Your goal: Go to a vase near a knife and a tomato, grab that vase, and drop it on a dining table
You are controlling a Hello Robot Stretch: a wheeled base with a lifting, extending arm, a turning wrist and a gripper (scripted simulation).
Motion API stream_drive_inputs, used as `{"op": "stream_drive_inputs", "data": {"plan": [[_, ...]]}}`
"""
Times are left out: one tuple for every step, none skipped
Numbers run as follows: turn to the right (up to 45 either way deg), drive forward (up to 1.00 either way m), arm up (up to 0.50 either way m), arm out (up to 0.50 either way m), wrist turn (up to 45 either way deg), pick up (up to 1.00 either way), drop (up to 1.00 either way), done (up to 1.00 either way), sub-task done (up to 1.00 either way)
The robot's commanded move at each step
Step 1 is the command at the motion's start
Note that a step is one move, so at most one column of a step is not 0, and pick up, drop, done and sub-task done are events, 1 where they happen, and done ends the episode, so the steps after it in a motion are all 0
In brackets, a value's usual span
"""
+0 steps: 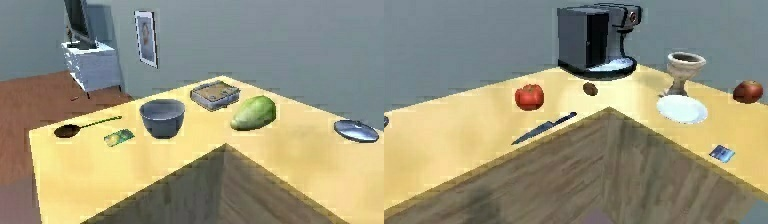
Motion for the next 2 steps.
{"op": "stream_drive_inputs", "data": {"plan": [[12.0,0.0,0.0,0.0,0.0,0.0,0.0,0.0,0.0],[0.0,0.35,0.0,0.0,0.0,0.0,0.0,0.0,0.0]]}}
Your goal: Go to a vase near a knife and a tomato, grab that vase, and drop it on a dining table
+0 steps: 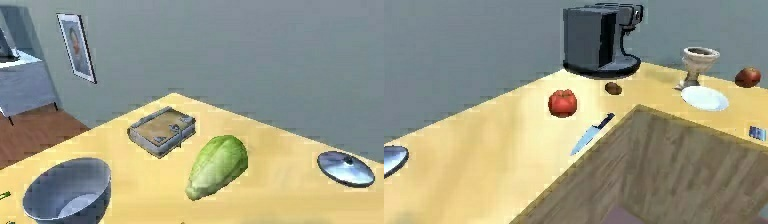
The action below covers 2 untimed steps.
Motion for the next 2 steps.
{"op": "stream_drive_inputs", "data": {"plan": [[-42.0,0.0,0.0,0.0,0.0,0.0,0.0,0.0,0.0],[0.0,0.0,0.5,0.0,0.0,0.0,0.0,0.0,0.0]]}}
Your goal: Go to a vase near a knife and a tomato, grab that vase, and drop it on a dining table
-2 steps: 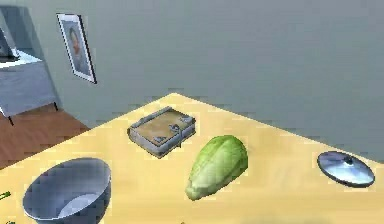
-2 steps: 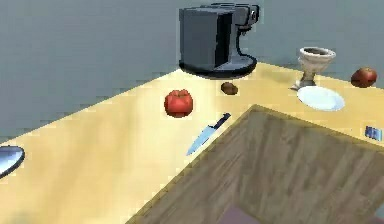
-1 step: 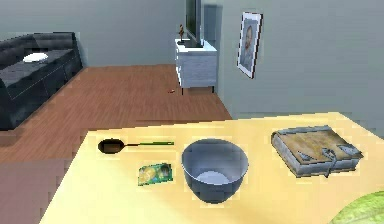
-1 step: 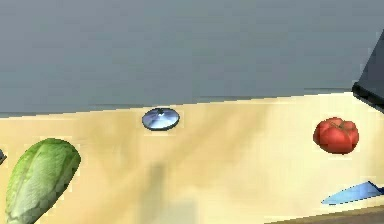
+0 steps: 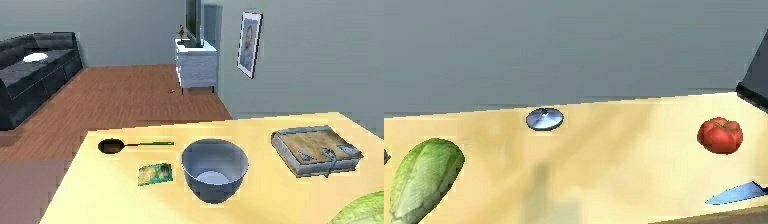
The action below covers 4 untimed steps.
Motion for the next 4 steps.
{"op": "stream_drive_inputs", "data": {"plan": [[0.0,0.0,0.38,0.0,0.0,0.0,0.0,0.0,0.0],[0.0,0.0,0.0,0.36,0.0,0.0,0.0,0.0,0.0],[0.0,0.0,0.0,0.0,45.0,0.0,0.0,0.0,0.0],[0.0,0.0,0.0,0.0,45.0,0.0,0.0,0.0,0.0]]}}
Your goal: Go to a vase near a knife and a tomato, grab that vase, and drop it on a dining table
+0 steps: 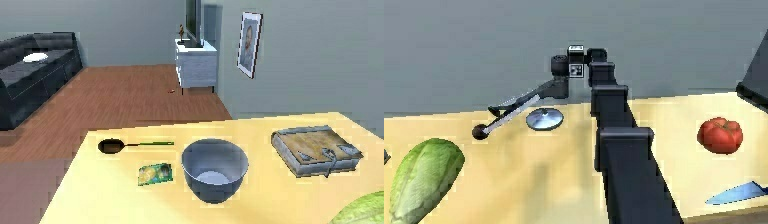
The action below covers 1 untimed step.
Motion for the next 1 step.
{"op": "stream_drive_inputs", "data": {"plan": [[0.0,0.0,0.0,0.0,45.0,0.0,0.0,0.0,0.0]]}}
